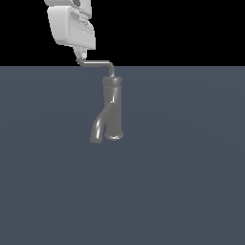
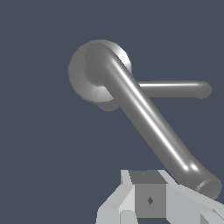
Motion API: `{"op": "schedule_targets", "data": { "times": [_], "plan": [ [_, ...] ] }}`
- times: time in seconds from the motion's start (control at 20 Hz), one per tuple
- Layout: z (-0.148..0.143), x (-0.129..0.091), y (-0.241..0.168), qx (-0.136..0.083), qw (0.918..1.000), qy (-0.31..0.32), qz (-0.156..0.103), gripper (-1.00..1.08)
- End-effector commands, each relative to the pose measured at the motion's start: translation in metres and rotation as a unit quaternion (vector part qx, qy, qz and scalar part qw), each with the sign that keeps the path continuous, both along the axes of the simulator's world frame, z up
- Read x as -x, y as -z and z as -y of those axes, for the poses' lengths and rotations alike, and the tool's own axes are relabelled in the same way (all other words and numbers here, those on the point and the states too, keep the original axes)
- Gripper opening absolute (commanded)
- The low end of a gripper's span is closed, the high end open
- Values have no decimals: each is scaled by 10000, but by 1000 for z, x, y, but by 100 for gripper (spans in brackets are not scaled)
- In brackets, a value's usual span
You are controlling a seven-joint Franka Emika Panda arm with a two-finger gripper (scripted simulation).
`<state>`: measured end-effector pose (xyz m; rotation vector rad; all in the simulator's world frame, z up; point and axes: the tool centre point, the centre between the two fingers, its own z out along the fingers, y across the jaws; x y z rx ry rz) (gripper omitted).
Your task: Turn on the faucet by rotating a designated handle.
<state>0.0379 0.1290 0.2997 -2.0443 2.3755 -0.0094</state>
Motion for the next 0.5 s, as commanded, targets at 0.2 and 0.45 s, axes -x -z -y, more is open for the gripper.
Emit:
{"op": "schedule_targets", "data": {
  "times": [0.2, 0.45],
  "plan": [
    [12, 18, 0, 8, 10000, 10, -28, -100],
    [19, 32, 0, 6, 10000, 3, -35, -100]
  ]
}}
